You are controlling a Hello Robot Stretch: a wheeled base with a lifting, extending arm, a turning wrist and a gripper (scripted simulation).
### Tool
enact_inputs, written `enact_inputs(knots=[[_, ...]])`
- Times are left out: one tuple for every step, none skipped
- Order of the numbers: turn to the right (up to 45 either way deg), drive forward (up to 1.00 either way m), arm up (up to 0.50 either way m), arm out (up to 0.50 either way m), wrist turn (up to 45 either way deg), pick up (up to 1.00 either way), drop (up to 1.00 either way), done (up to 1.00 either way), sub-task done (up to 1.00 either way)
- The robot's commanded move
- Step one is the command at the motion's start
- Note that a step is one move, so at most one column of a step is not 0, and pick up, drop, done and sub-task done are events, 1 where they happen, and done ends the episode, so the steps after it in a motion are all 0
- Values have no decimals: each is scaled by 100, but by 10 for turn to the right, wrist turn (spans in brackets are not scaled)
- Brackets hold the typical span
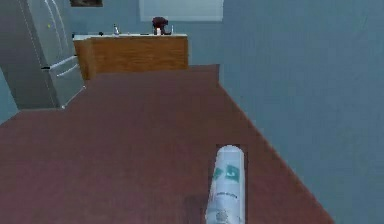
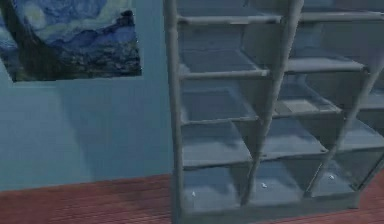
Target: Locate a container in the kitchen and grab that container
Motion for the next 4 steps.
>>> enact_inputs(knots=[[0, 20, 0, 0, 0, 0, 0, 0, 0], [0, 100, 0, 0, 0, 0, 0, 0, 0], [0, 100, 0, 0, 0, 0, 0, 0, 0], [0, 100, 0, 0, 0, 0, 0, 0, 0]])
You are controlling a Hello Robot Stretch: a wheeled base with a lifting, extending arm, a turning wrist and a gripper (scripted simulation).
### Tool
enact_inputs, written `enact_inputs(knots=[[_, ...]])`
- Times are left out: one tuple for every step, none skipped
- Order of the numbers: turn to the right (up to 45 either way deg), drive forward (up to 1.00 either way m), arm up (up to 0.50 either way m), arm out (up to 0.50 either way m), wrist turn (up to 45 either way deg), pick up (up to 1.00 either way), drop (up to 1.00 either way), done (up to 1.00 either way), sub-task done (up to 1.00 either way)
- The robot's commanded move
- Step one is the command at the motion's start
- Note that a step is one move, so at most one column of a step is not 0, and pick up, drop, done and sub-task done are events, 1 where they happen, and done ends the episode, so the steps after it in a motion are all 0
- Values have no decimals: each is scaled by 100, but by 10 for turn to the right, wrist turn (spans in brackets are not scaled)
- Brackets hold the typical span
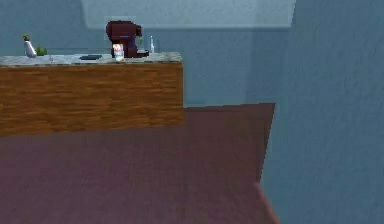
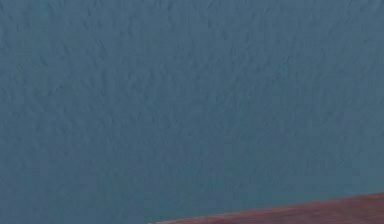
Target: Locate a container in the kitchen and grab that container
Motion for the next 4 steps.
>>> enact_inputs(knots=[[-30, 0, 0, 0, 0, 0, 0, 0, 0], [0, 100, 0, 0, 0, 0, 0, 0, 0], [0, 100, 0, 0, 0, 0, 0, 0, 0], [-450, 0, 0, 0, 0, 0, 0, 0, 0]])
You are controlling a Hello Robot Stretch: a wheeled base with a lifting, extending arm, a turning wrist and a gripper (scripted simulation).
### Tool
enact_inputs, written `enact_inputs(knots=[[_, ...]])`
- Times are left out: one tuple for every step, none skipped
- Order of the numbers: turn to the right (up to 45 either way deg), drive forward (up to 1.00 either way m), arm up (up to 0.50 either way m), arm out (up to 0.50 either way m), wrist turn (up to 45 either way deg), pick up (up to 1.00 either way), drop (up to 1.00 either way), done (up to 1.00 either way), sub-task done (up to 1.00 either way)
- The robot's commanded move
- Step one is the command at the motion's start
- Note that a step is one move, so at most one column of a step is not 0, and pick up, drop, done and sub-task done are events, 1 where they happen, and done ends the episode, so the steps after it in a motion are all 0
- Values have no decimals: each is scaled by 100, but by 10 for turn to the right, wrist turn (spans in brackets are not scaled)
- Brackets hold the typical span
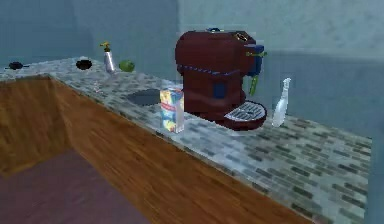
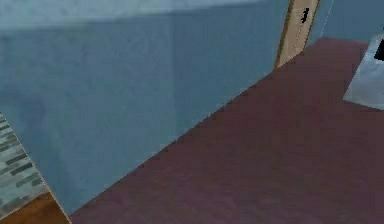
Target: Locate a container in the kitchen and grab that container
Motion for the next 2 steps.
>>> enact_inputs(knots=[[-450, 0, 0, 0, 0, 0, 0, 0, 0], [-180, 0, 0, 0, 0, 0, 0, 0, 0]])
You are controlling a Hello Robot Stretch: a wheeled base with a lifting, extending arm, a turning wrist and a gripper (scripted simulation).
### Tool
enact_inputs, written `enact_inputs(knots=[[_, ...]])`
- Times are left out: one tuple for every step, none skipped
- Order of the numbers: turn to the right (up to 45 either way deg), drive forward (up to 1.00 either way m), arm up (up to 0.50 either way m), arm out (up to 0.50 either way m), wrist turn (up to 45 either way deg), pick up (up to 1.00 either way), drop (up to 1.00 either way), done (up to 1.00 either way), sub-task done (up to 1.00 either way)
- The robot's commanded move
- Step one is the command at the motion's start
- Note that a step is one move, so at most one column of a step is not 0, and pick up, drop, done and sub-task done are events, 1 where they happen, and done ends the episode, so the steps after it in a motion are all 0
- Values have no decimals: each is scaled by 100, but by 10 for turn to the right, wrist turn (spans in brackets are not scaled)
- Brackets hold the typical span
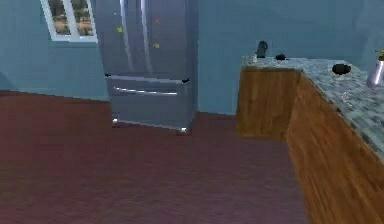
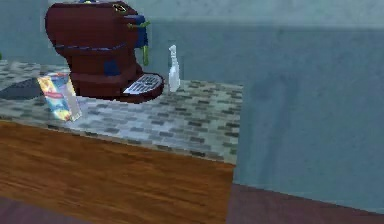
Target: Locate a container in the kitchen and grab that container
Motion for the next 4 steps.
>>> enact_inputs(knots=[[450, 0, 0, 0, 0, 0, 0, 0, 0], [450, 0, 0, 0, 0, 0, 0, 0, 0], [450, 0, 0, 0, 0, 0, 0, 0, 0], [30, 0, 0, 0, 0, 0, 0, 0, 0]])
